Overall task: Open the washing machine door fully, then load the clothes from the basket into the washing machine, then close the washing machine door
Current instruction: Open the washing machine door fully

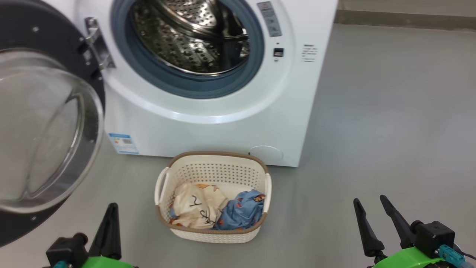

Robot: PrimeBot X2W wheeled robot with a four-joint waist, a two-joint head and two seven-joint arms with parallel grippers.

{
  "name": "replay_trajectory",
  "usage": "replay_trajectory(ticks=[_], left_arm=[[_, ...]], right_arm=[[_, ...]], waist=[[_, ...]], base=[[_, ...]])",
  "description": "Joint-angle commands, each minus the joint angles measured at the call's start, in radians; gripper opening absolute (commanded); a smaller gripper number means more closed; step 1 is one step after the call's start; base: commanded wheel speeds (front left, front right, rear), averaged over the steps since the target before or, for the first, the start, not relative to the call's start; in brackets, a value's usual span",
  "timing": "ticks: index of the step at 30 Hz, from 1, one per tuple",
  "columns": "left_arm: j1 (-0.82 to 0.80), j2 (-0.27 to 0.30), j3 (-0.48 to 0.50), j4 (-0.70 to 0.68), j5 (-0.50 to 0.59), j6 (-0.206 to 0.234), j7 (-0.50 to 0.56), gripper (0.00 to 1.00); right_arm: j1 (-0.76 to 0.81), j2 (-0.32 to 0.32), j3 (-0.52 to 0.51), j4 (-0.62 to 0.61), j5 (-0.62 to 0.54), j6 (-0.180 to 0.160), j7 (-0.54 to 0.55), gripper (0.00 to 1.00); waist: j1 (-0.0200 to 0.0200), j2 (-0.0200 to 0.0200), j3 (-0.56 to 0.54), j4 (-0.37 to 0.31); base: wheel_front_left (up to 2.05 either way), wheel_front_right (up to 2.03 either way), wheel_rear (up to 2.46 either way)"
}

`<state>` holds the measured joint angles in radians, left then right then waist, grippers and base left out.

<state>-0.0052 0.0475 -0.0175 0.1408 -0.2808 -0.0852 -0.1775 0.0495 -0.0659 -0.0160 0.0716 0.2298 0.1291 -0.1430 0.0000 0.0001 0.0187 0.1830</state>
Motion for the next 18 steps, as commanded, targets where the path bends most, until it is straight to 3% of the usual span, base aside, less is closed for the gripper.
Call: replay_trajectory(ticks=[1,6,7,8,9,18], left_arm=[[-0.006,0.009,0.024,-0.040,-0.007,0.012,-0.014,0.00],[0.023,0.007,0.004,-0.064,-0.014,0.033,-0.042,0.00],[0.029,0.006,-0.001,-0.065,-0.018,0.036,-0.046,0.24],[0.034,0.006,-0.005,-0.066,-0.018,0.042,-0.049,0.78],[0.039,0.005,-0.010,-0.066,-0.017,0.046,-0.053,1.00],[0.052,0.004,-0.039,-0.060,-0.025,0.045,-0.077,1.00]], right_arm=[[-0.011,-0.002,0.028,-0.033,-0.008,0.002,-0.009,1.00],[-0.013,0.003,0.038,-0.042,-0.012,0.002,-0.011,1.00],[-0.014,0.004,0.039,-0.043,-0.013,0.002,-0.011,1.00],[-0.015,0.005,0.040,-0.043,-0.013,0.002,-0.012,1.00],[-0.017,0.005,0.040,-0.043,-0.012,0.002,-0.012,1.00],[-0.019,0.009,0.038,-0.038,-0.012,0.002,-0.020,1.00]], waist=[[0.0000,-0.0001,0.001,-0.042],[0.0000,-0.0001,0.009,-0.079],[0.0000,-0.0001,0.010,-0.086],[0.0000,-0.0001,0.010,-0.092],[0.0000,-0.0001,0.011,-0.096],[0.0000,-0.0001,0.010,-0.110]], base=[[0.00,0.00,0.00],[0.00,0.00,0.00],[0.00,0.00,0.00],[0.00,0.00,0.00],[0.00,0.00,0.00],[0.00,0.00,0.00]])
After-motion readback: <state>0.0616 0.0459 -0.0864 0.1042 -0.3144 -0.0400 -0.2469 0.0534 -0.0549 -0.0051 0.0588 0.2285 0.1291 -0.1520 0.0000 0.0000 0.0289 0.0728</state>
